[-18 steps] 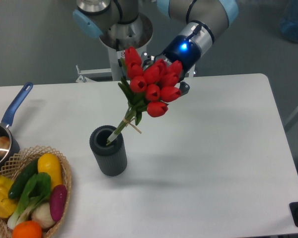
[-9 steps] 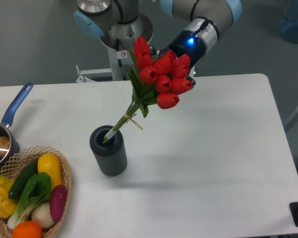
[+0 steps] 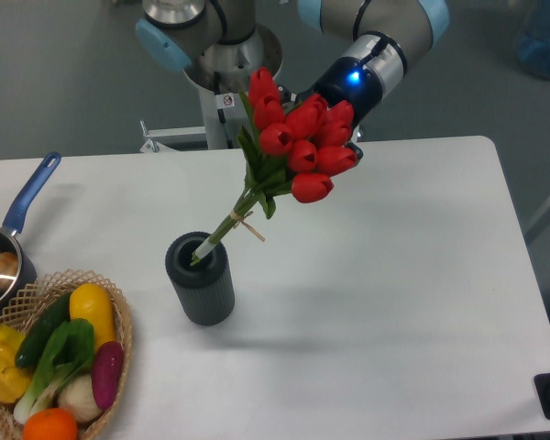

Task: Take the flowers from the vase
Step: 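Raise the tulip bunch higher, clearing the stems from the vase rim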

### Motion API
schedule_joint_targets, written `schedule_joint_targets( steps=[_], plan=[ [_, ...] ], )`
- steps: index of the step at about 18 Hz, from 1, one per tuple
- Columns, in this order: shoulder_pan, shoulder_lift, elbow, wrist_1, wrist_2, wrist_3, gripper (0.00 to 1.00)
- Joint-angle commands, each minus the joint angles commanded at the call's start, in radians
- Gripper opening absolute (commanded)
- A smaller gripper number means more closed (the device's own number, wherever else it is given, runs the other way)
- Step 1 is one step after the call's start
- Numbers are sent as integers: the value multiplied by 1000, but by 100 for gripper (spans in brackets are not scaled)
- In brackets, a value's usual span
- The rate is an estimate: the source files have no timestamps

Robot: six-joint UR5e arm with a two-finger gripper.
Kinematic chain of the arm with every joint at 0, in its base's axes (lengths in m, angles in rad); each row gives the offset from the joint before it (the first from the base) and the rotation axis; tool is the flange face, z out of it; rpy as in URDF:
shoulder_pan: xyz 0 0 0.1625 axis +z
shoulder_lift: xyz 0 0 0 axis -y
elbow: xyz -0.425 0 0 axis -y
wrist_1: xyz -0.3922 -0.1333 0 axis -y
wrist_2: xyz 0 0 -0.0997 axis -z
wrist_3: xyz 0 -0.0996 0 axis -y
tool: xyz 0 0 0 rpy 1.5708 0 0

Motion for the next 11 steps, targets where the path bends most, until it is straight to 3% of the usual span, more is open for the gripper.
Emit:
schedule_joint_targets(
  steps=[11],
  plan=[
    [3,-23,9,3,2,8,43]
  ],
)
